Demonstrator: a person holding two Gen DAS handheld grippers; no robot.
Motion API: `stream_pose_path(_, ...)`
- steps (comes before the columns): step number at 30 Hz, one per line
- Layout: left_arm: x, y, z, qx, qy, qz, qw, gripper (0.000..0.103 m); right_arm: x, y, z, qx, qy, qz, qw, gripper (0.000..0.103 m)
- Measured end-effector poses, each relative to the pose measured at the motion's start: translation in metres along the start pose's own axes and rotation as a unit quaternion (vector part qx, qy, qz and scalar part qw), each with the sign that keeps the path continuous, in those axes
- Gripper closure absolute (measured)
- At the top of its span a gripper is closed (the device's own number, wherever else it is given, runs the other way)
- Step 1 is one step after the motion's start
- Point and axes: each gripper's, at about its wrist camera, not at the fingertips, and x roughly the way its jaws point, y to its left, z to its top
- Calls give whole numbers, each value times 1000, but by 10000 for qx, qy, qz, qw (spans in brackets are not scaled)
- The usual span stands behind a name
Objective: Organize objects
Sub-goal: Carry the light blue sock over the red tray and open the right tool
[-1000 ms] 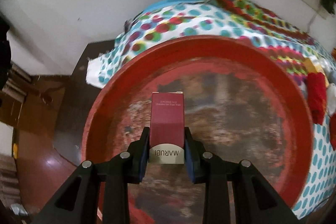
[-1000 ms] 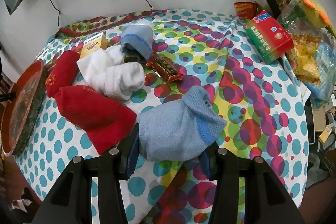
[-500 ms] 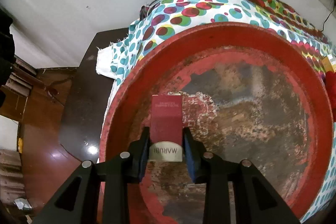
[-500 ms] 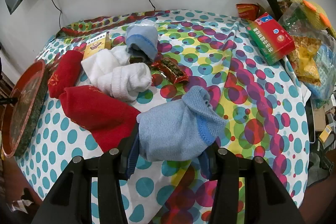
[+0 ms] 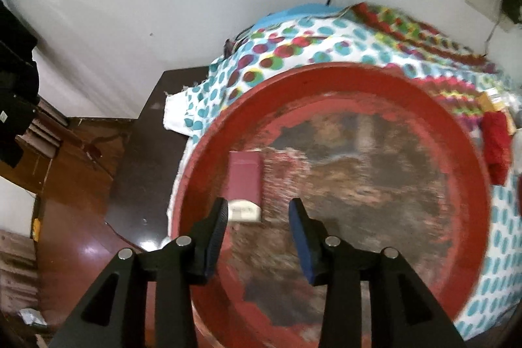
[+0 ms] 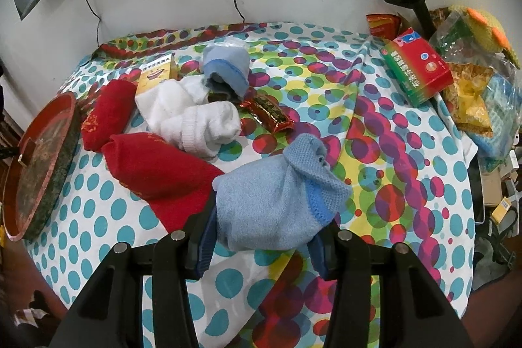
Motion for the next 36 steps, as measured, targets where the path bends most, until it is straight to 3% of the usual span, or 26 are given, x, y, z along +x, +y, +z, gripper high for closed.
stream_pose_path(5,-22,-21,-17,-160,-52,-228,9996,63,-6,0,-1,102,-1,140,9998,58)
stream_pose_path(16,-40,-59,-33,133,-389,-106,9991,62,-25,28,10,-65,-122,231,9996,58)
stream_pose_path(36,-35,-13,-50,-63,-361,-519,9980,62,-31,207,41,-1300,-117,1206,9841,58)
